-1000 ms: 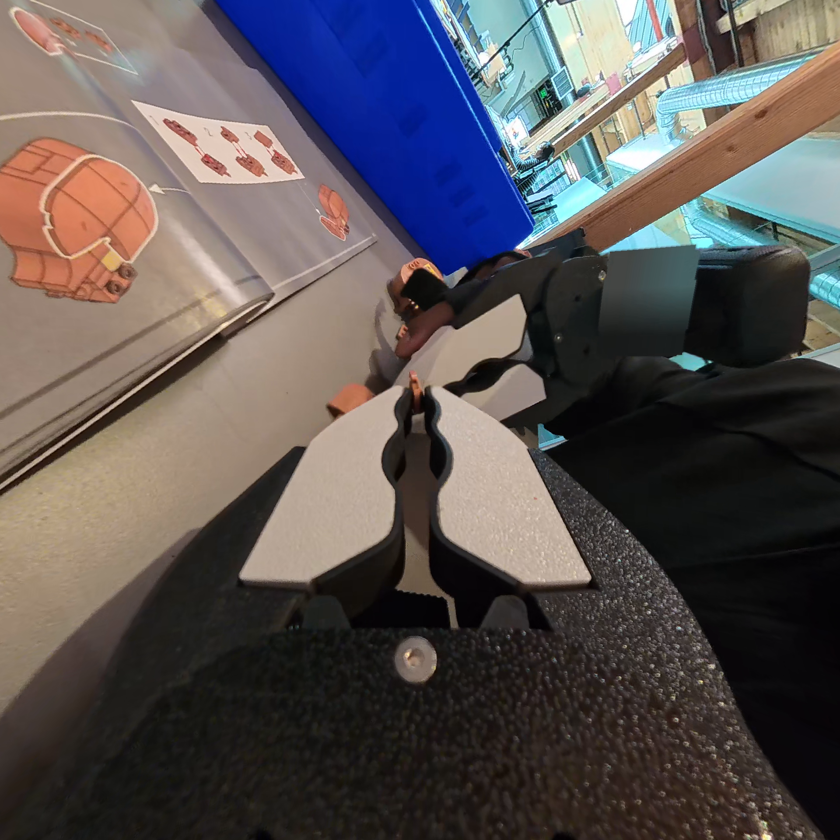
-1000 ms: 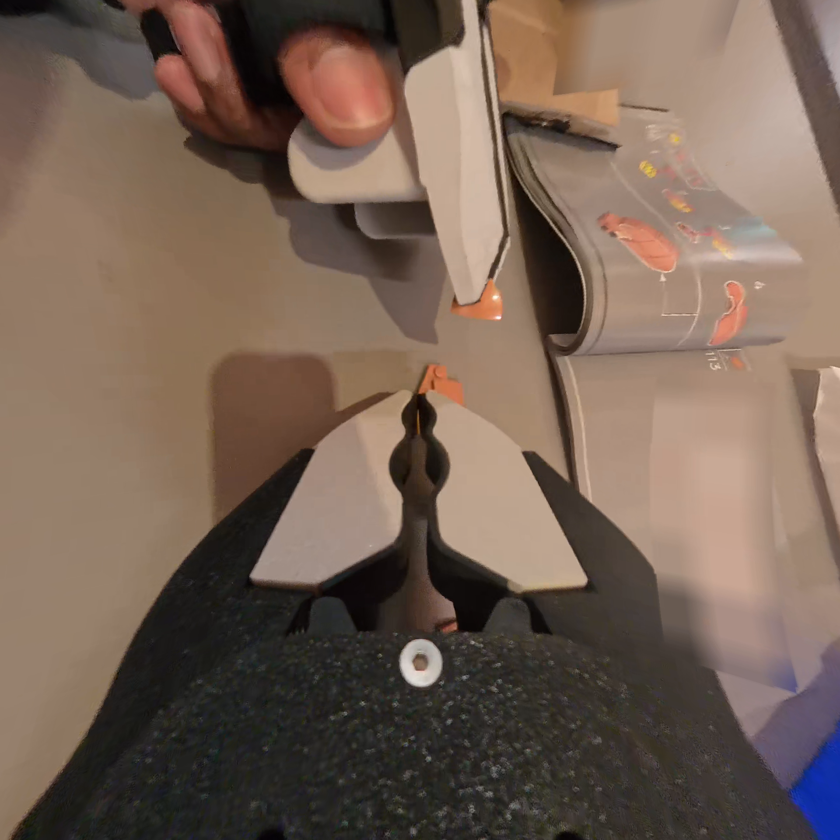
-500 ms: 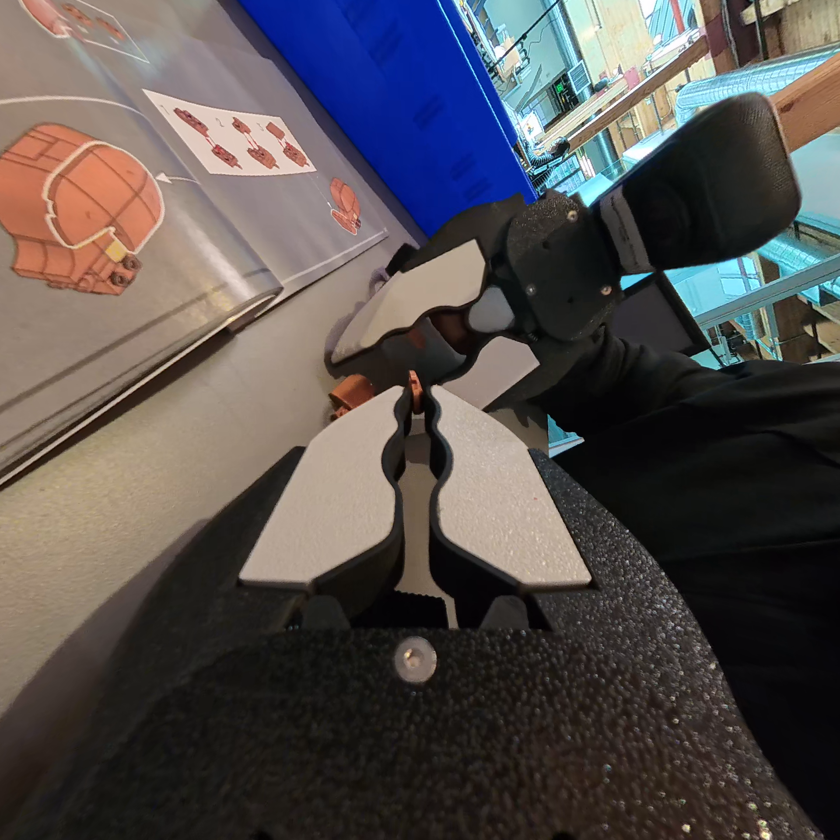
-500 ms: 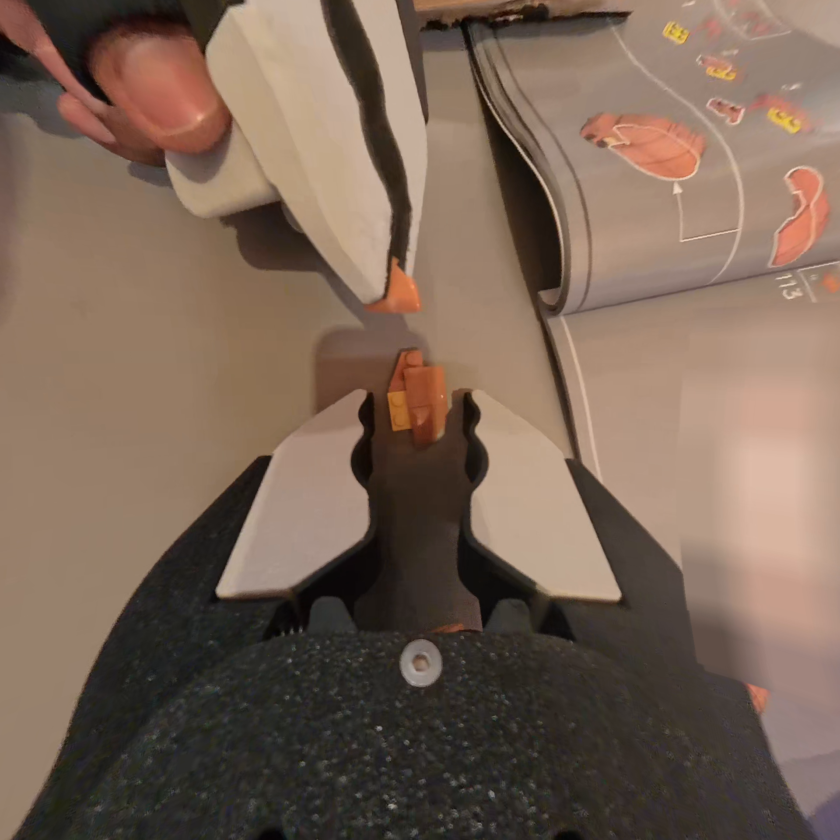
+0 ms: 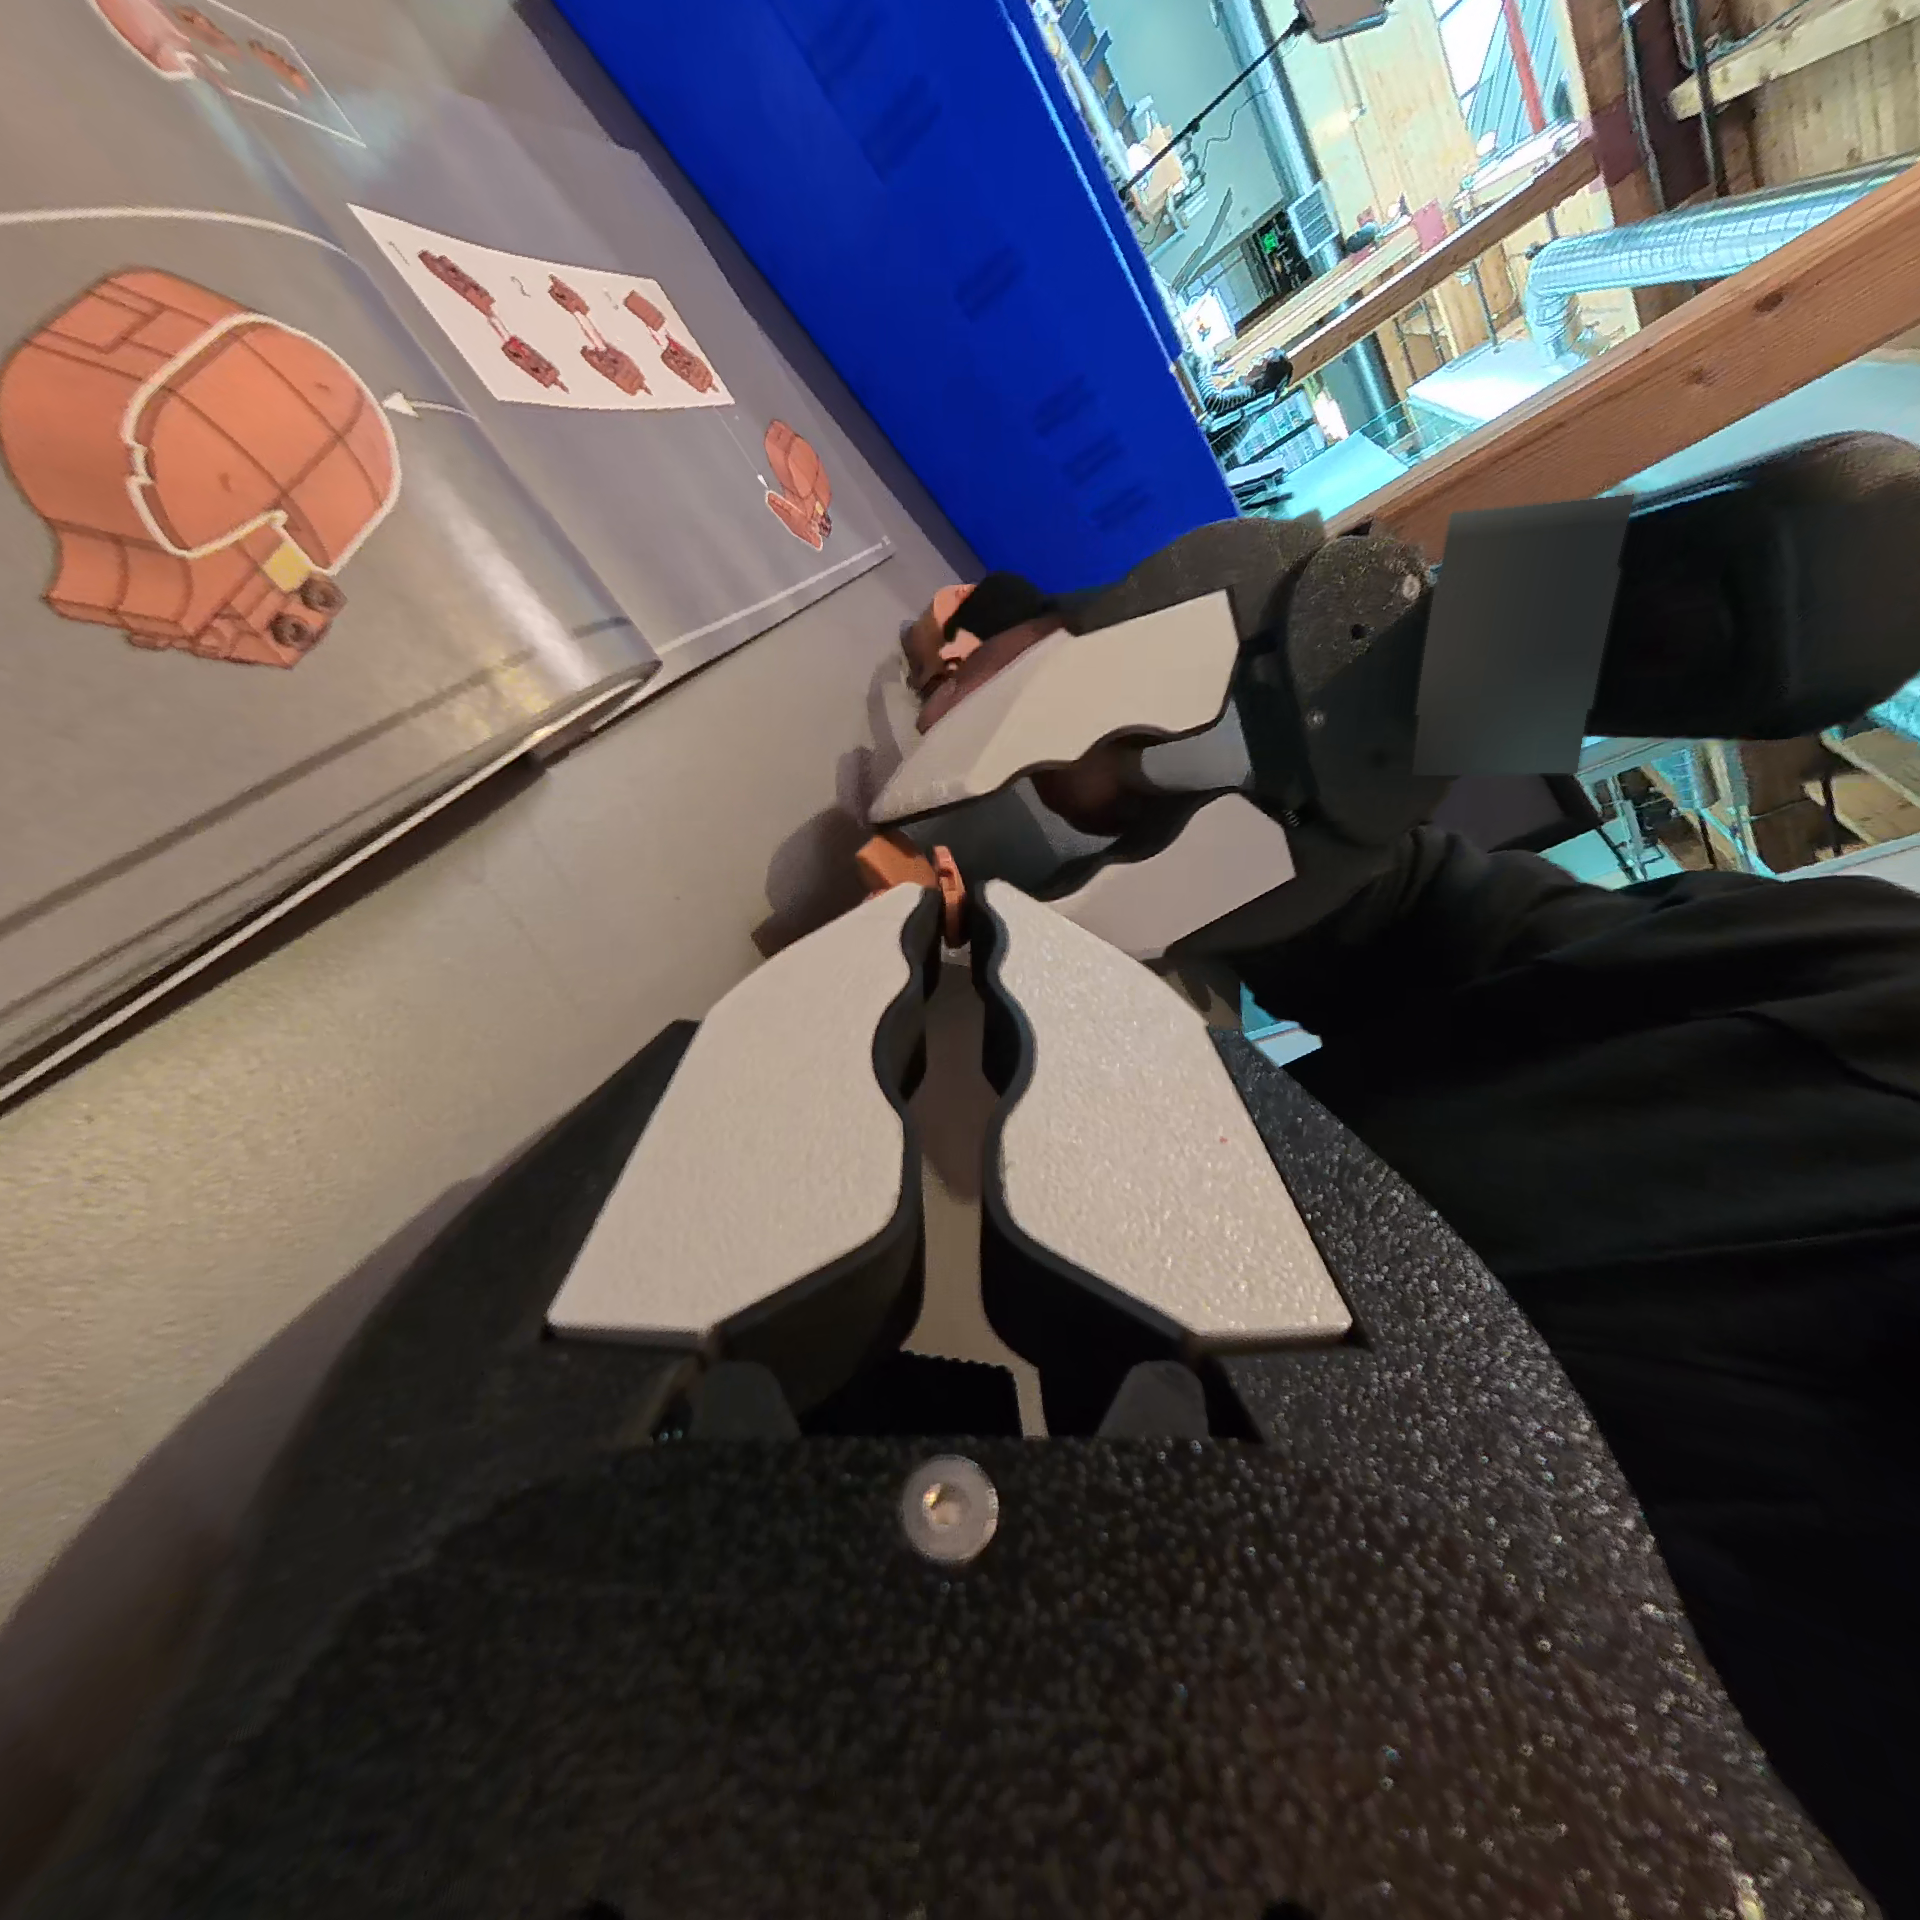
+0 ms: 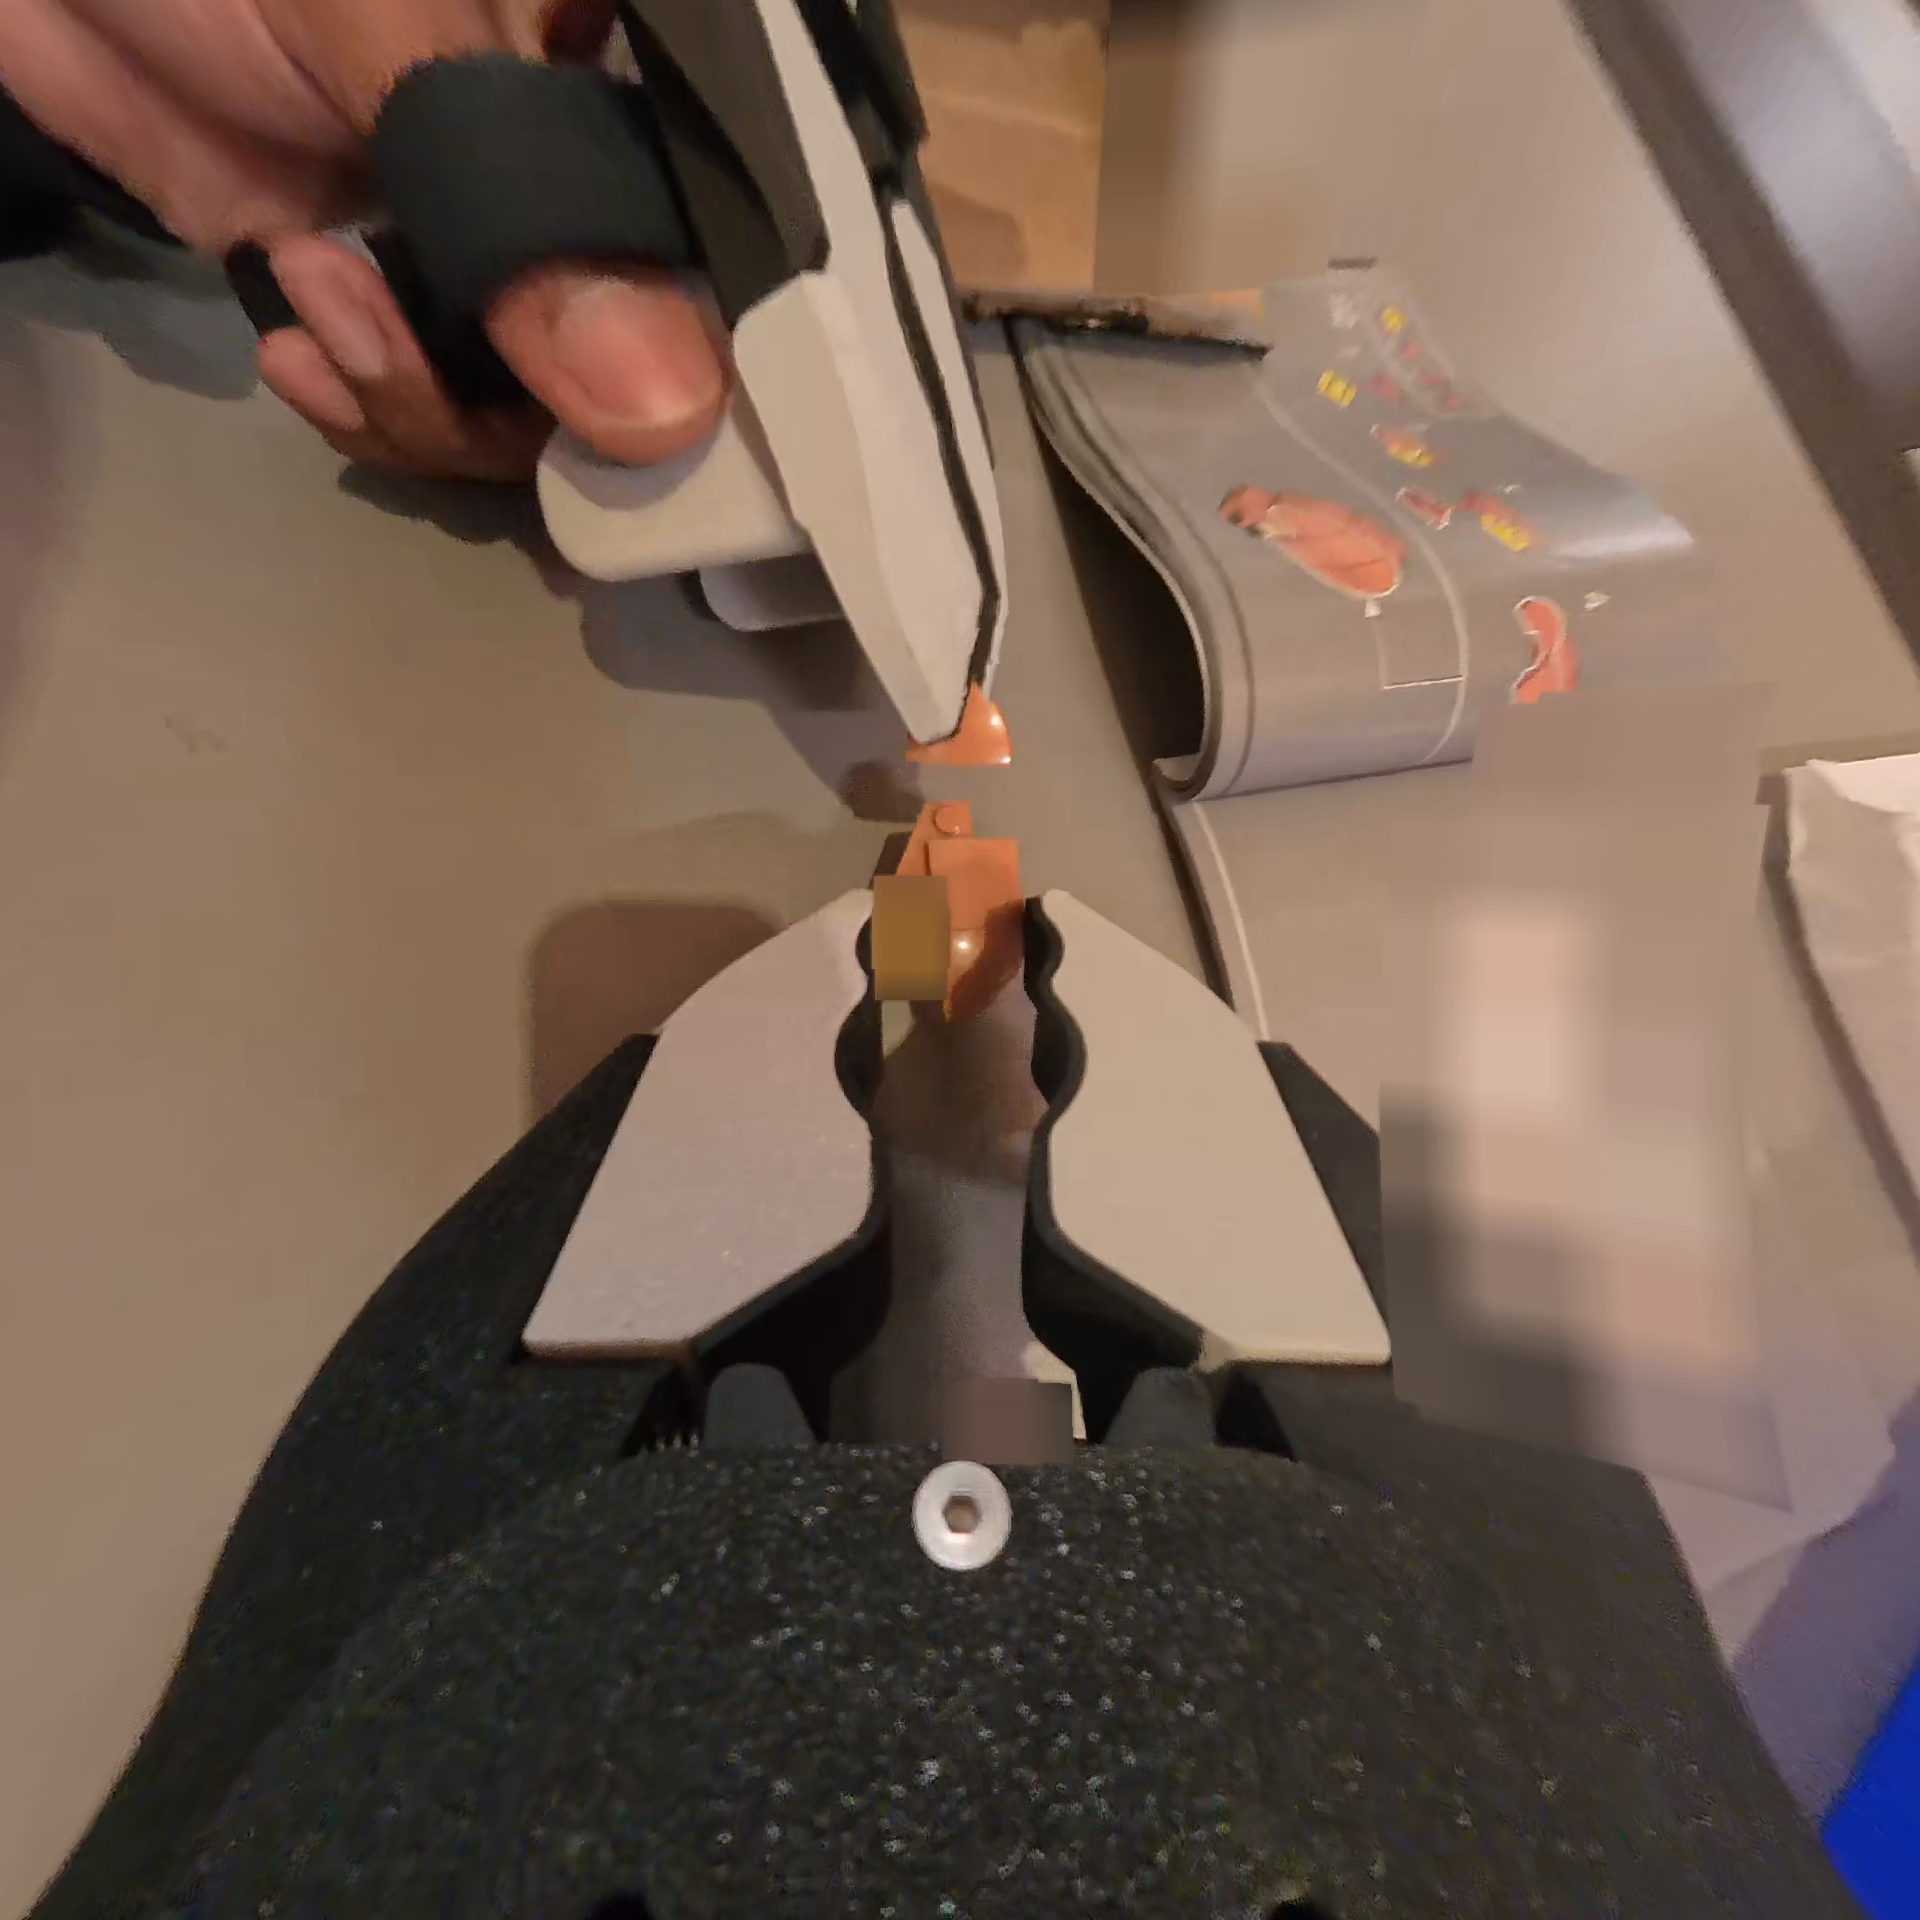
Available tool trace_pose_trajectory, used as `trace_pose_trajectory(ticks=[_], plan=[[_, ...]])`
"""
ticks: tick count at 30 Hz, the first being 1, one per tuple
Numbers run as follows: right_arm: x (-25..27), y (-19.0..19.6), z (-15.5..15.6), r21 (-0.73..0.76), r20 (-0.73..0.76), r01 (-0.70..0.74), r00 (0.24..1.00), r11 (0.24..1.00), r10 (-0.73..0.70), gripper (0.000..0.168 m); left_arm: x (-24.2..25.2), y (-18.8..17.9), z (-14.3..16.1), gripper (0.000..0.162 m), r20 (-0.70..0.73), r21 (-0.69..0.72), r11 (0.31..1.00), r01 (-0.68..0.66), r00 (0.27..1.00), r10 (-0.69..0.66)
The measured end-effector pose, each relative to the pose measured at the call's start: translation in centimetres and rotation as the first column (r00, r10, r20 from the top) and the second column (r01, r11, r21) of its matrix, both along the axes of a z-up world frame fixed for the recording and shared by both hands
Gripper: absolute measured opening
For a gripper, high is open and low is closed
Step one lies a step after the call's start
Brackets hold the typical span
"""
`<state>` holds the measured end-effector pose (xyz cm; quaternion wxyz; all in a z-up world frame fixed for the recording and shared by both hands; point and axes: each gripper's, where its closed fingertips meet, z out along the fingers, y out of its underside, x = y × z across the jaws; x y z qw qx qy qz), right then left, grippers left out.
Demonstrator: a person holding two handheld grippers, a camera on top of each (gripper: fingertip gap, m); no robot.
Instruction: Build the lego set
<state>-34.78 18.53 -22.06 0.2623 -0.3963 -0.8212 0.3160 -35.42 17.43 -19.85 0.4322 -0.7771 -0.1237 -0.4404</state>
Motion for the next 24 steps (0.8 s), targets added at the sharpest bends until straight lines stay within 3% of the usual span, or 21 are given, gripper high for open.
trace_pose_trajectory(ticks=[8,24], plan=[[-0.2,-0.1,2.0,0.027,-0.133,0.030,0.991,0.999,-0.026,0.024,-0.1,0.3,0.8,0.005,0.065,0.045,0.999,-0.021,0.998,0.018],[-0.5,-0.3,3.4,0.035,-0.243,0.039,0.970,0.999,-0.029,0.024,-0.4,0.3,1.6,0.006,0.120,0.079,0.996,-0.043,0.992,0.034]])
